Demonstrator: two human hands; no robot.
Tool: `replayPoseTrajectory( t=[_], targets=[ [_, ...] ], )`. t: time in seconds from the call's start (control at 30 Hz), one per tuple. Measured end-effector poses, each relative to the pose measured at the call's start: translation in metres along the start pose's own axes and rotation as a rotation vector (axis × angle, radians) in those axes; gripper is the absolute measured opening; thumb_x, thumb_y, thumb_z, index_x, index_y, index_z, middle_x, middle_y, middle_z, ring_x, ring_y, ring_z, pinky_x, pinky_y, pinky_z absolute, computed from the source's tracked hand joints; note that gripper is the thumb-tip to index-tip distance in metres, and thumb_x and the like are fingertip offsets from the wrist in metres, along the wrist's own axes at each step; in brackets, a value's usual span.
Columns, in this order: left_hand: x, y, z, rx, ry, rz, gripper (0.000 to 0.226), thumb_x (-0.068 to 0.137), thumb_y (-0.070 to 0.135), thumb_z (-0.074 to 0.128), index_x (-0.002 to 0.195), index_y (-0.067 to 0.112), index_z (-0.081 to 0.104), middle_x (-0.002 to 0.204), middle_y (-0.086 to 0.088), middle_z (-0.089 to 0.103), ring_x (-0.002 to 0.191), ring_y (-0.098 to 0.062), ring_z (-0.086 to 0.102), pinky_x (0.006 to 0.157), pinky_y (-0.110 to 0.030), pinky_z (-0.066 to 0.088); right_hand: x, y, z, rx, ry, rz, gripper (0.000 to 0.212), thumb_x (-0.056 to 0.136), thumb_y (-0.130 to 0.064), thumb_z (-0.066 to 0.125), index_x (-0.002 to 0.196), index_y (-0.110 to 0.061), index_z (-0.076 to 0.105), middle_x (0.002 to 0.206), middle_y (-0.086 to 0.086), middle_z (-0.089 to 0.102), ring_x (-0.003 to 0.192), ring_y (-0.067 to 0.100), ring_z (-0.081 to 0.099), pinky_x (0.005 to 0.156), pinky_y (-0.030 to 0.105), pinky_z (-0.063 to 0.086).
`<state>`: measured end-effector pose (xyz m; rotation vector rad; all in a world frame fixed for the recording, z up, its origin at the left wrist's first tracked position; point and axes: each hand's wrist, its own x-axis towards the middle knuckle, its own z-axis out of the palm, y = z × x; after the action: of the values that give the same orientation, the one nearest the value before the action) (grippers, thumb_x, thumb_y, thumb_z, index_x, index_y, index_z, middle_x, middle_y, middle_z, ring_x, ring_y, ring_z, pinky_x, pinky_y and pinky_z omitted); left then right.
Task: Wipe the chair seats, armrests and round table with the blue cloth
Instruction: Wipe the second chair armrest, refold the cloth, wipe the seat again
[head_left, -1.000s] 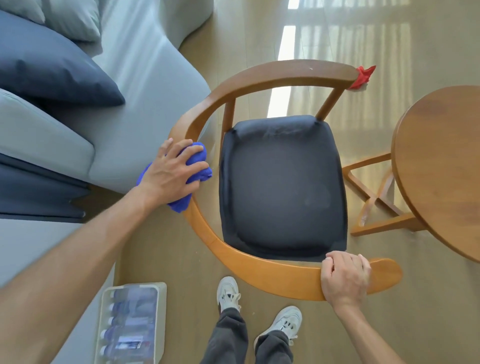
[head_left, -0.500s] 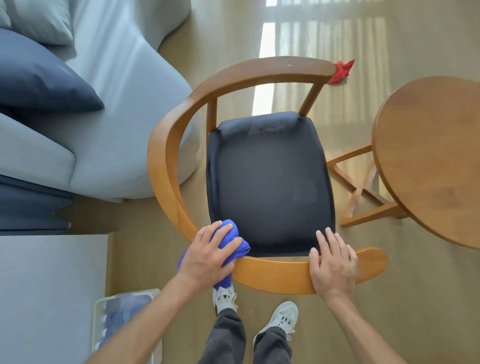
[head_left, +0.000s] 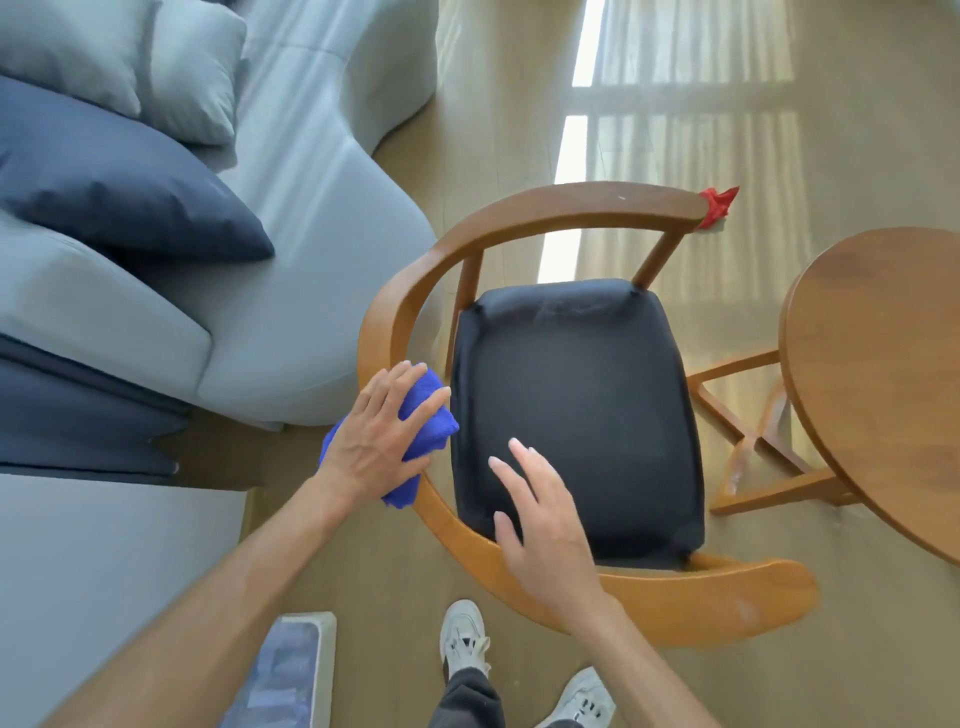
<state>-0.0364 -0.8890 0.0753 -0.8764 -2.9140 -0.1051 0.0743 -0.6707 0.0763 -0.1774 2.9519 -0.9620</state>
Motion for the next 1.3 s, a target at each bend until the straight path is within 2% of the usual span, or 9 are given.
replayPoseTrajectory(
  t=[0.1,0.2,0.43,0.57,0.77,0.93,1.07,1.2,1.3],
  targets=[
    [-0.010,0.009,-0.012,0.014,-0.010,-0.322,0.085,0.065,0.056,0.072,0.135,0.014,0.046,0.135,-0.023,0.047,0.122,-0.040,0.044,0.096,-0.055,0.037,0.058,-0.057,0.016,0.062,0.023,-0.168,0.056,0.078,-0.006,0.061,0.134,-0.009,0.055,0.146,0.012,0.044,0.138,0.029,0.038,0.114,0.040,0.032],
    [-0.025,0.015,-0.020,-0.062,-0.109,-0.633,0.089,0.051,0.032,0.080,0.131,0.013,0.045,0.117,-0.020,0.049,0.097,-0.037,0.050,0.070,-0.045,0.042,0.087,-0.077,0.022,-0.021,-0.137,-0.310,0.061,0.074,-0.002,0.062,0.134,-0.005,0.053,0.148,0.011,0.043,0.142,0.031,0.031,0.115,0.045,0.028],
    [-0.027,-0.014,-0.032,-0.270,-0.098,-0.555,0.080,0.057,0.021,0.090,0.127,0.011,0.052,0.115,-0.013,0.049,0.094,-0.031,0.052,0.049,-0.037,0.051,0.118,-0.074,0.024,-0.134,-0.271,-0.448,0.047,0.087,-0.010,0.055,0.134,-0.011,0.052,0.147,0.012,0.040,0.138,0.031,0.031,0.116,0.039,0.025],
    [-0.028,-0.024,-0.035,-0.360,0.077,-0.552,0.075,0.062,0.007,0.088,0.128,0.008,0.052,0.127,-0.016,0.052,0.109,-0.035,0.057,0.071,-0.043,0.059,0.144,-0.081,0.029,-0.111,-0.207,-0.384,0.049,0.085,-0.017,0.062,0.134,-0.017,0.053,0.137,0.014,0.046,0.123,0.032,0.042,0.106,0.041,0.038],
    [-0.035,-0.030,-0.039,-0.337,0.245,-0.774,0.050,0.086,0.025,0.056,0.132,0.009,0.045,0.136,-0.013,0.045,0.125,-0.028,0.045,0.102,-0.036,0.037,0.183,-0.072,0.032,-0.068,-0.131,-0.349,0.049,0.087,-0.023,0.058,0.136,-0.026,0.051,0.133,0.015,0.045,0.108,0.032,0.047,0.097,0.040,0.043],
    [-0.025,-0.004,-0.032,-0.234,0.093,-0.946,0.054,0.090,0.037,0.034,0.128,0.003,0.052,0.136,-0.015,0.049,0.128,-0.034,0.046,0.101,-0.048,0.042,0.251,-0.068,0.030,-0.189,-0.158,-0.329,0.051,0.089,-0.034,0.045,0.139,-0.028,0.041,0.137,0.012,0.038,0.105,0.030,0.047,0.092,0.037,0.039],
    [0.008,0.009,-0.013,-0.228,-0.013,-0.935,0.061,0.094,0.043,0.028,0.136,0.004,0.048,0.143,-0.018,0.045,0.133,-0.035,0.043,0.104,-0.053,0.039,0.271,-0.082,0.046,-0.155,-0.166,-0.536,0.042,0.085,-0.042,0.052,0.112,-0.010,0.054,0.137,0.011,0.045,0.124,0.032,0.041,0.106,0.041,0.029],
    [0.039,-0.002,0.003,-0.223,-0.041,-0.918,0.069,0.096,0.050,0.019,0.145,0.004,0.036,0.150,-0.018,0.036,0.139,-0.034,0.033,0.110,-0.054,0.029,0.287,-0.071,0.058,-0.081,-0.183,-0.630,0.043,0.094,-0.038,0.049,0.132,-0.020,0.053,0.142,0.007,0.046,0.130,0.028,0.040,0.110,0.041,0.027],
    [0.069,-0.014,0.009,-0.186,-0.110,-0.863,0.069,0.094,0.051,0.021,0.147,0.009,0.035,0.153,-0.014,0.034,0.142,-0.033,0.029,0.111,-0.056,0.027,0.320,-0.033,0.051,-0.114,-0.187,-0.478,0.039,0.099,-0.035,0.042,0.135,-0.024,0.052,0.148,0.007,0.039,0.135,0.027,0.034,0.110,0.039,0.025]
  ],
)
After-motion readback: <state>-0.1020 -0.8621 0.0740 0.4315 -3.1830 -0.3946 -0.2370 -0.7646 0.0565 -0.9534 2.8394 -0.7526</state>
